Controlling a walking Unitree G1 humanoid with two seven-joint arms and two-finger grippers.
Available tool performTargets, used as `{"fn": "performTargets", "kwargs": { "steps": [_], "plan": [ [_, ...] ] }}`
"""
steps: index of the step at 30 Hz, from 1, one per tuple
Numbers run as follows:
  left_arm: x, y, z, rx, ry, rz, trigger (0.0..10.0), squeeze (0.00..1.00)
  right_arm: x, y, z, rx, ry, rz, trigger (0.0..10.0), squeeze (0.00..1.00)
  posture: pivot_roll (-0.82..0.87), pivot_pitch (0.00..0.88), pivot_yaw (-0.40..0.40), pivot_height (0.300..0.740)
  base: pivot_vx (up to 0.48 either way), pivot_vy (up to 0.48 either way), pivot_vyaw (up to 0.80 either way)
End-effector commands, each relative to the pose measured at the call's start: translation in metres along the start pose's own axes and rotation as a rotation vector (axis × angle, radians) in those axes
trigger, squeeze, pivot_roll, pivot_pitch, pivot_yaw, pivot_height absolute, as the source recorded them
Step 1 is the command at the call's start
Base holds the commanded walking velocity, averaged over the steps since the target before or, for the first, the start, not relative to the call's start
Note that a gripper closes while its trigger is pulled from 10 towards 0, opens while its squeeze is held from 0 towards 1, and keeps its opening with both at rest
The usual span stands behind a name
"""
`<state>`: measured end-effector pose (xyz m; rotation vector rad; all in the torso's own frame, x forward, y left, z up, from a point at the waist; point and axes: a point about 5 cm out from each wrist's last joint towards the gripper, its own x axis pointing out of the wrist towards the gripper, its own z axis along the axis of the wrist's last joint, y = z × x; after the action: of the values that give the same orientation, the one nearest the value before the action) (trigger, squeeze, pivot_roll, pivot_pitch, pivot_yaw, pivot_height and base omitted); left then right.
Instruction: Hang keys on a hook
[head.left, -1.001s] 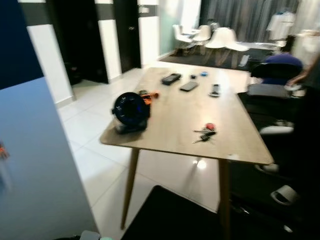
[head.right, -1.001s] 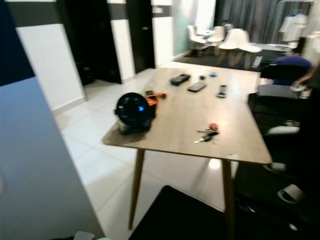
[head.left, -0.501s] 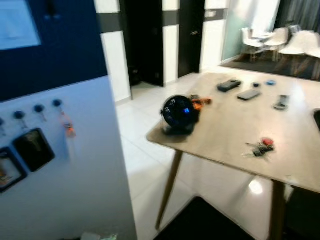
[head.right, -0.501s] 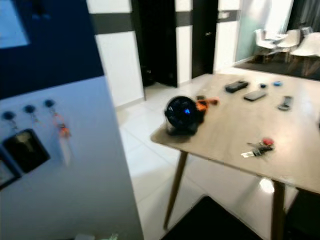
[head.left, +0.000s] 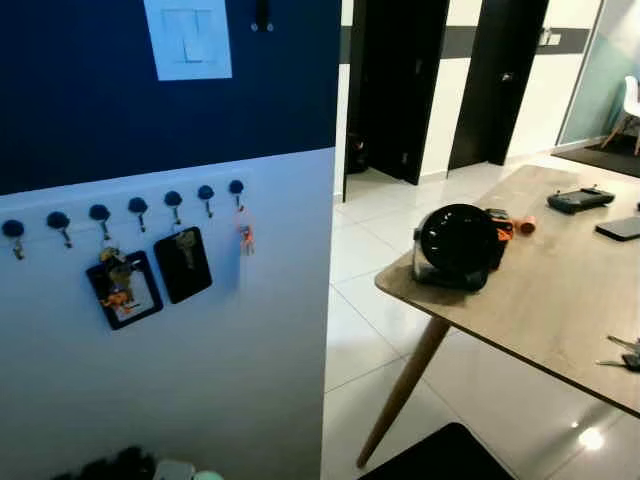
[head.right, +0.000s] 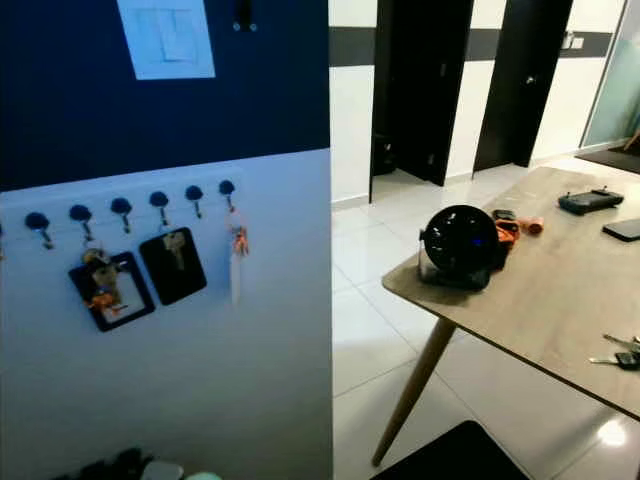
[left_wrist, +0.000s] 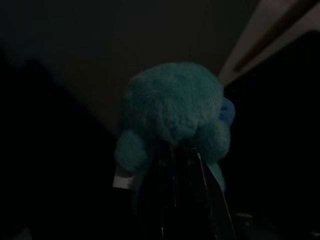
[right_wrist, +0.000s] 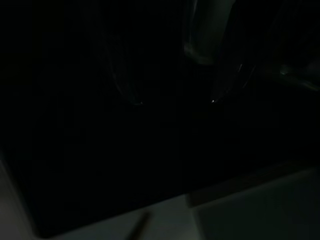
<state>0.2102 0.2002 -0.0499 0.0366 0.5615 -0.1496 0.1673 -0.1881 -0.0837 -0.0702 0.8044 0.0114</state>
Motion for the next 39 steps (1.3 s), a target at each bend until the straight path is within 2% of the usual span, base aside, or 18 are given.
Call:
{"fn": "performTargets", "kwargs": {
  "steps": [1, 17, 28, 30, 39],
  "plan": [
    [-0.0046, 0.001, -0.0093, -0.003, 0.033, 0.008, 10.0, 0.0, -0.0001, -0.0002, -0.0017, -0.009, 0.015, 0.005, 10.0, 0.0, 0.05, 0.017, 0.021, 0.74, 0.0, 0.0, 0.8],
    [-0.0021, 0.0012, -0.0046, 0.022, 0.022, 0.018, 10.0, 0.0, 0.0007, 0.001, -0.0004, -0.007, 0.017, 0.011, 10.0, 0.0, 0.06, 0.025, 0.015, 0.74, 0.0, 0.0, 0.79],
    [-0.001, 0.0015, -0.0063, 0.042, 0.06, 0.017, 10.0, 0.0, 0.0008, 0.0002, -0.0002, -0.005, 0.017, 0.008, 10.0, 0.0, 0.06, 0.029, 0.018, 0.74, 0.0, 0.0, 0.72],
    [-0.0011, 0.0006, -0.0078, 0.049, 0.073, 0.007, 10.0, 0.0, 0.0004, -0.0009, -0.0011, 0.049, 0.016, -0.006, 10.0, 0.0, 0.06, 0.029, 0.018, 0.74, 0.0, 0.0, 0.0],
    [-0.0002, -0.0029, -0.0099, 0.069, 0.101, -0.016, 10.0, 0.0, 0.0008, -0.0018, -0.0005, 0.039, 0.021, -0.006, 10.0, 0.0, 0.06, 0.029, 0.018, 0.74, 0.0, 0.0, 0.0]
  ]
}}
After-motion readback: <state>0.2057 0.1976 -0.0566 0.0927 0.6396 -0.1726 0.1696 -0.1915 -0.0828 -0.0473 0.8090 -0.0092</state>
